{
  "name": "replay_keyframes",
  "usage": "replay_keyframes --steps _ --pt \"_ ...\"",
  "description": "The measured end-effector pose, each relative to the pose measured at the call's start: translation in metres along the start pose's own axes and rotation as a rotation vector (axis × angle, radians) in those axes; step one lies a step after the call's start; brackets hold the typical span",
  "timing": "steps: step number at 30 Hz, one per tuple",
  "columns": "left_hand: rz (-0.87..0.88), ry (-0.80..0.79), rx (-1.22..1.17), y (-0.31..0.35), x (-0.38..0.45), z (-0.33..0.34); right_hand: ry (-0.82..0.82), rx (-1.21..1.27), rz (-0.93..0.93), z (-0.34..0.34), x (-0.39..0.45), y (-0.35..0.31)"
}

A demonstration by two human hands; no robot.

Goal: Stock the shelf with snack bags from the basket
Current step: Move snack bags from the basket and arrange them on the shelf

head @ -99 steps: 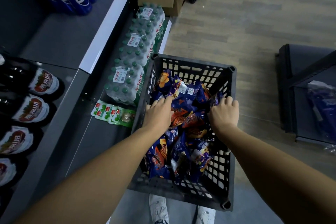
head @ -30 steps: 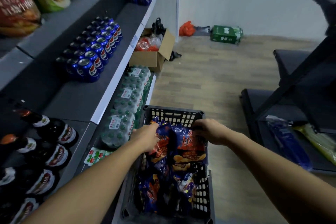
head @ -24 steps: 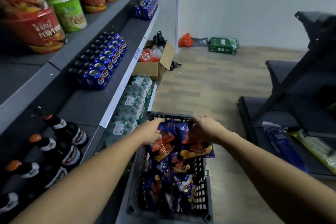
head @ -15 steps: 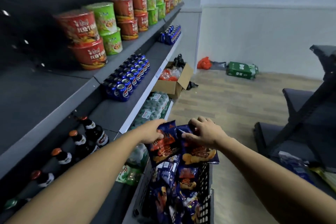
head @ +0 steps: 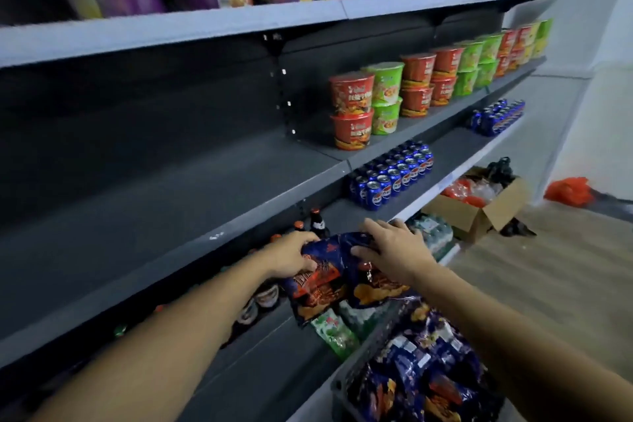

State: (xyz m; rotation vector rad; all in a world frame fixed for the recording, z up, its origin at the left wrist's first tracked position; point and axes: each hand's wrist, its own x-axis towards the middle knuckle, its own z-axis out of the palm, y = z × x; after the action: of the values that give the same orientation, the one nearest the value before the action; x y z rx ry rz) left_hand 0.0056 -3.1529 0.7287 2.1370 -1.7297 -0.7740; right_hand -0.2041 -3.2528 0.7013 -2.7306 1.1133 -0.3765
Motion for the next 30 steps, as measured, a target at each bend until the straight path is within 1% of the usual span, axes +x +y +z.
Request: replay_keyframes --steps 4,8,13,16,20,23,26,30 --pt "-0.133 0.169 -0.065 -0.055 -0.081 -0.059 0.041 -0.005 -0.206 -0.006 0.037 -0.103" --pt "-0.255 0.335 -0.113 -0.117 -0.184 -0.106 0.112 0.013 -0.41 -0.008 0.052 -0.227" --pt "-0.37 0.55 -0.09 -0.19 -0.335 -0.15 0.156 0.066 -0.596 -0.001 0.038 -0.395" --pt "-0.478 0.662 -0.034 -0.241 -0.431 -0.164 0.158 0.095 -0.694 0.013 0.015 -0.499" --pt "-0.693 0.738 0.174 -0.301 -0.55 -0.174 0.15 0.091 -0.818 0.031 -0.02 -0.633" --pt "-0.795 0.764 0.266 -0.338 -0.624 -0.181 0.144 0.127 -0.893 0.045 -0.046 -0.718" --pt "-0.861 0.78 0.304 -0.366 -0.683 -0.184 0.129 0.146 -0.931 0.059 -0.068 -0.786" --pt "-0.951 0.787 0.308 -0.396 -0.743 -0.191 0.103 0.169 -0.959 0.079 -0.089 -0.859"
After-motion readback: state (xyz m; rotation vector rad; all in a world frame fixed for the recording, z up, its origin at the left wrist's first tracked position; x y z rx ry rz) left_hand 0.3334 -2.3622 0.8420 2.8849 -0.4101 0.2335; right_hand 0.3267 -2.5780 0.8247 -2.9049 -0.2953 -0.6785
